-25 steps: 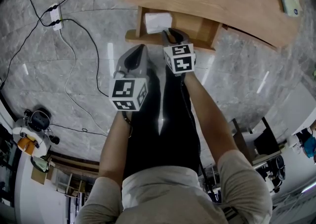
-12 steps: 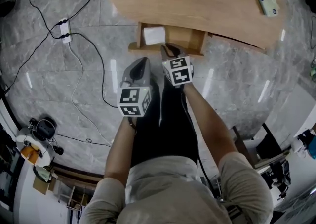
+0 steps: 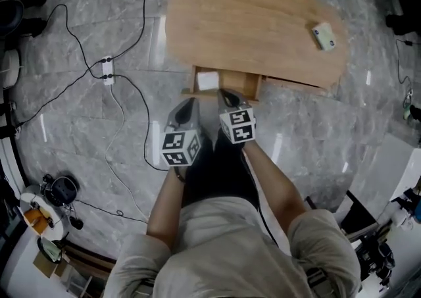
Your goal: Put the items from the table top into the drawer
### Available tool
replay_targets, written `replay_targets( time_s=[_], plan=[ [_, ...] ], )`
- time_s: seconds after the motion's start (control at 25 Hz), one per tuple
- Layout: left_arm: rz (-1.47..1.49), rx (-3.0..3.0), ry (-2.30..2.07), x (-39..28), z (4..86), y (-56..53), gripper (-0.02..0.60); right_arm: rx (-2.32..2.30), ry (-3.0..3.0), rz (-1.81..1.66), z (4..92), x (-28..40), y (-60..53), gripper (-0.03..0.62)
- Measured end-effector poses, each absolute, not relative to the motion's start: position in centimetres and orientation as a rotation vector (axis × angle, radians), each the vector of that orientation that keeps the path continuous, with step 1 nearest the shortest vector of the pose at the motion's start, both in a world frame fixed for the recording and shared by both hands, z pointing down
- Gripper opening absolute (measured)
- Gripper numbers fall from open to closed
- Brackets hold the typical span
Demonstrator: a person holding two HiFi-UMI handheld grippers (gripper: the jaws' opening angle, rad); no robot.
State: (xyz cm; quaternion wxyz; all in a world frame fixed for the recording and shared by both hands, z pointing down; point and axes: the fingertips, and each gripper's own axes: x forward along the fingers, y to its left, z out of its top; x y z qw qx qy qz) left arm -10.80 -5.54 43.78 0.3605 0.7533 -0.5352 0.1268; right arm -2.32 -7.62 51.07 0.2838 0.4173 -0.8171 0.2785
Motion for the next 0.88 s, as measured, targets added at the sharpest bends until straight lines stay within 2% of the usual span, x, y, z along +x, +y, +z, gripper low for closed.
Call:
replay_targets(
  time_s=[0.4,0.88],
  plan=[
    [0.127,2.153,-1.432,-9.8,26.7,-8.8,0.02,1.343,-2.425,0.508,27.9,-2.4,-8.6,0.008],
    [0.054,2.384,-1.365,-3.9,16.0,-8.4,0.02,1.451,-2.696,0.186,12.4,0.2,-6.3,0.008]
  ],
)
